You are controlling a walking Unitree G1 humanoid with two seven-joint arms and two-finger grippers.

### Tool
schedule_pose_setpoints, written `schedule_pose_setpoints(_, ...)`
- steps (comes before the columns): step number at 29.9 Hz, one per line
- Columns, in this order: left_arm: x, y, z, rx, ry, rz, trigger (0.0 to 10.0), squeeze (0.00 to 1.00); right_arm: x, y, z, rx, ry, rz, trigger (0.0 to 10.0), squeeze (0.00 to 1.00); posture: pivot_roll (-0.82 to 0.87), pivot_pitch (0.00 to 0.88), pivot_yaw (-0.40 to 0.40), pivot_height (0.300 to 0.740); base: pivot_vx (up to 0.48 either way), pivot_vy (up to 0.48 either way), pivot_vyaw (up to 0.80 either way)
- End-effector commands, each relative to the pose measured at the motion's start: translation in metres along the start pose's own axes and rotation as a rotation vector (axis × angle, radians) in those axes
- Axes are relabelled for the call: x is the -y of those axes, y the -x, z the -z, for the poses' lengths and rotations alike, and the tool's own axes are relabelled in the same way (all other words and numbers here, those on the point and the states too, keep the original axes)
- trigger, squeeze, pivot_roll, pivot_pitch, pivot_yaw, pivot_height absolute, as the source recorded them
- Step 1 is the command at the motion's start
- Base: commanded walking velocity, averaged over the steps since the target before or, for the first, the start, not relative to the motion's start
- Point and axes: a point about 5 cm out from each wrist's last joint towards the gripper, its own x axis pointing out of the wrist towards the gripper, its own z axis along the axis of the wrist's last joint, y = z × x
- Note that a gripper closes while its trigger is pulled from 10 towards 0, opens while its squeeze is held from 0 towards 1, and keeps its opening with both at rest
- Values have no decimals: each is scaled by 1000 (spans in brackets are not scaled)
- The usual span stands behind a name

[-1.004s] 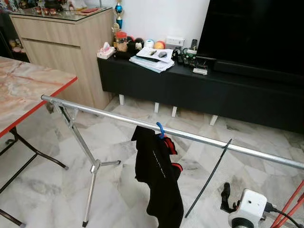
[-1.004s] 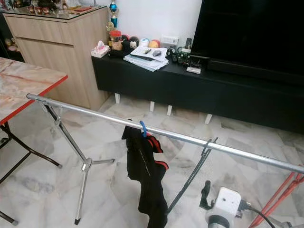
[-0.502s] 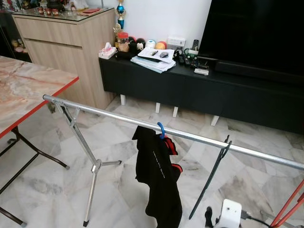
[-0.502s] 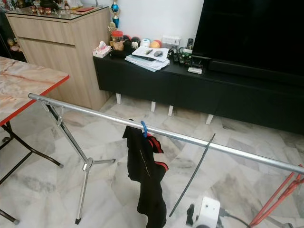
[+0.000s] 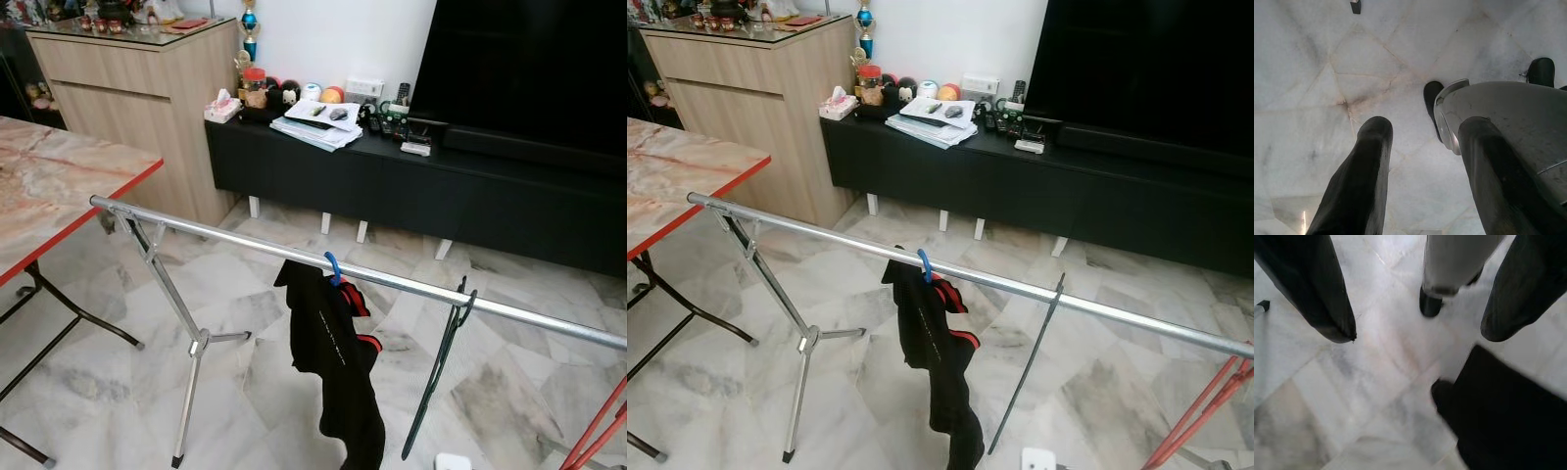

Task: Hang hanger

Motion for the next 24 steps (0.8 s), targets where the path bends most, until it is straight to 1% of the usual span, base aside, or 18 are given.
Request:
schedule_pose_setpoints(1, 5, 0, 6, -28, 8, 8, 10000, 0, 3, 0, 3, -16, 10, -3, 10000, 0, 51, 21, -40, 740, 0, 0, 0)
schedule_pose_setpoints(4, 4, 1, 7, -32, 13, 1, 10000, 0, 2, -1, -5, 18, -9, -1, 10000, 0, 29, 23, -33, 740, 0, 0, 0)
schedule_pose_setpoints(8, 3, 1, 7, -33, 20, -11, 10000, 0, 0, -2, -12, 32, -39, 10, 10000, 0, 29, 18, -33, 740, 0, 0, 0)
schedule_pose_setpoints(10, 3, 1, 7, -31, 27, -19, 10000, 0, -3, -3, -19, 46, -60, 8, 10000, 0, 33, 17, -33, 740, 0, 0, 0)
schedule_pose_setpoints(14, 2, 1, 7, -32, 30, -24, 10000, 0, -10, -5, -27, 63, -44, -24, 10000, 0, 39, 13, -29, 740, 0, 0, 0)
schedule_pose_setpoints(18, 2, 1, 6, -32, 32, -24, 10000, 0, -11, -5, -27, 59, -49, -23, 10000, 0, 46, 12, -29, 740, 0, 0, -773)
schedule_pose_setpoints(19, 2, 0, 6, -32, 34, -23, 10000, 0, -16, -5, -26, 56, -43, -23, 10000, 0, 51, 7, -31, 740, 0, 0, -775)
schedule_pose_setpoints(20, 2, 0, 6, -32, 35, -22, 10000, 0, -17, -4, -25, 52, -41, -23, 10000, 0, 51, 5, -31, 740, 0, 0, -775)
schedule_pose_setpoints(24, 3, 0, 6, -32, 34, -21, 10000, 0, -18, -4, -23, 40, -34, -16, 10000, 0, 48, 0, -31, 740, 0, 0, -770)
